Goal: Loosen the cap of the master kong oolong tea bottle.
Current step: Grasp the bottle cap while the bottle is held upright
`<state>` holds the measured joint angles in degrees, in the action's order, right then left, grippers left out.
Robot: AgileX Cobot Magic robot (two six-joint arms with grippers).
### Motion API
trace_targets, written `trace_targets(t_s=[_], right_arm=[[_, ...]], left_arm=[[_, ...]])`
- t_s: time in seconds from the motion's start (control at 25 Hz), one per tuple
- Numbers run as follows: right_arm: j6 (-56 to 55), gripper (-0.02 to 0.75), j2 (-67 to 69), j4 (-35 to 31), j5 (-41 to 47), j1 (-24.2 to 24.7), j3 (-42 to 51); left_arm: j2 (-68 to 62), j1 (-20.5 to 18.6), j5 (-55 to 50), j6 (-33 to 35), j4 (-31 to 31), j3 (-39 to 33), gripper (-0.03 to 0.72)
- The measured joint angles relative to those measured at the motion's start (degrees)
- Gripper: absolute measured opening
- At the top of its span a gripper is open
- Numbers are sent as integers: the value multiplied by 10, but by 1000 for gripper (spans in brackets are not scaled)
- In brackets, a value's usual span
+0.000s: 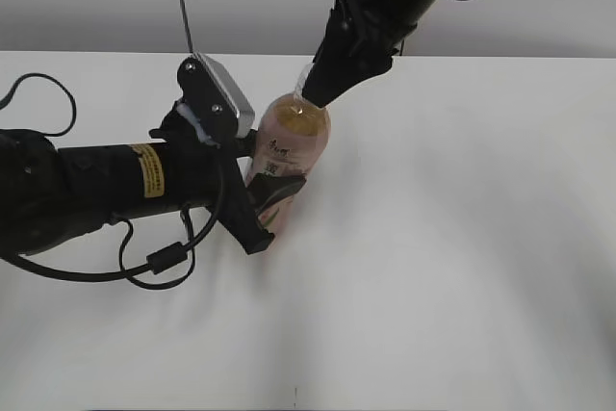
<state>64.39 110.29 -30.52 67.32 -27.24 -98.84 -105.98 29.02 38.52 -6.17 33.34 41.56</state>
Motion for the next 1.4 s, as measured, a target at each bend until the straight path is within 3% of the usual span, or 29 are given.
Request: trace_targets(t_s=[0.32,1.12,1.4], right_arm=[[268,281,1,-39,-10,0,0],[936,279,1,13,-30,-1,0],[1062,279,1,13,-33,-1,0]], left_arm=[[1,0,6,-1,-5,1,380],[1,0,-9,1,-6,1,379],[1,-1,-10,-1,-5,1,379]])
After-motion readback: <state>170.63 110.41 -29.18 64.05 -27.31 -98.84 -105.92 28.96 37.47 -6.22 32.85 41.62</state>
